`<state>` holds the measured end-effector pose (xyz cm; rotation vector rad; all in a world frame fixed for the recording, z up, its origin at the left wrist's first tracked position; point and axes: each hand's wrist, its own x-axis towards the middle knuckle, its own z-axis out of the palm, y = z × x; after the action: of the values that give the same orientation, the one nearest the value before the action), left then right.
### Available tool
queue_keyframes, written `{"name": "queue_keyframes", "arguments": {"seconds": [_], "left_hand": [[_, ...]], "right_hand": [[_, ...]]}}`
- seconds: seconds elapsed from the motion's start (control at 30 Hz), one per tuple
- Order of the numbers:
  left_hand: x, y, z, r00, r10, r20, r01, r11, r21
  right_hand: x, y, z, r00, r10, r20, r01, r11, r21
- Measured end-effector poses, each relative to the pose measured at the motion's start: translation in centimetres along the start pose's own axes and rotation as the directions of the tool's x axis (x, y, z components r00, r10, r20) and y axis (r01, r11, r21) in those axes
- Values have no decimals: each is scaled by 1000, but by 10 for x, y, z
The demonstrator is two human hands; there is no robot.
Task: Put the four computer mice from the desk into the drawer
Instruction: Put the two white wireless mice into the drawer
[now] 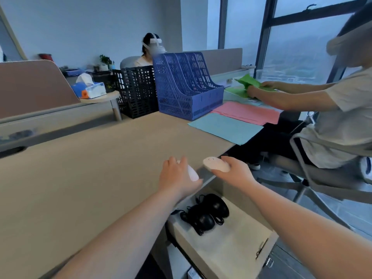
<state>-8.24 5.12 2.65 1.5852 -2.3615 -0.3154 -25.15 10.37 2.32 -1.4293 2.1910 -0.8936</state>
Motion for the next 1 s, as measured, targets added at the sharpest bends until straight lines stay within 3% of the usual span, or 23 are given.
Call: {"name": "queue_keyframes", "arguments": {"seconds": [0.2, 0.5, 1.0], "left_hand": [[-51, 32, 57, 983, 31, 183, -38, 999, 34], [-61, 47, 128, 950, 7, 311, -30, 997, 68], [-57, 52, 213, 865, -137, 482, 50, 981, 188]], "right_hand": [[-41, 62, -2, 986, 142, 86, -134, 987, -91], [-38, 121, 30, 944, 255, 209, -208, 952, -224], [-3, 156, 85, 851, 298, 432, 37, 787, -616]]}}
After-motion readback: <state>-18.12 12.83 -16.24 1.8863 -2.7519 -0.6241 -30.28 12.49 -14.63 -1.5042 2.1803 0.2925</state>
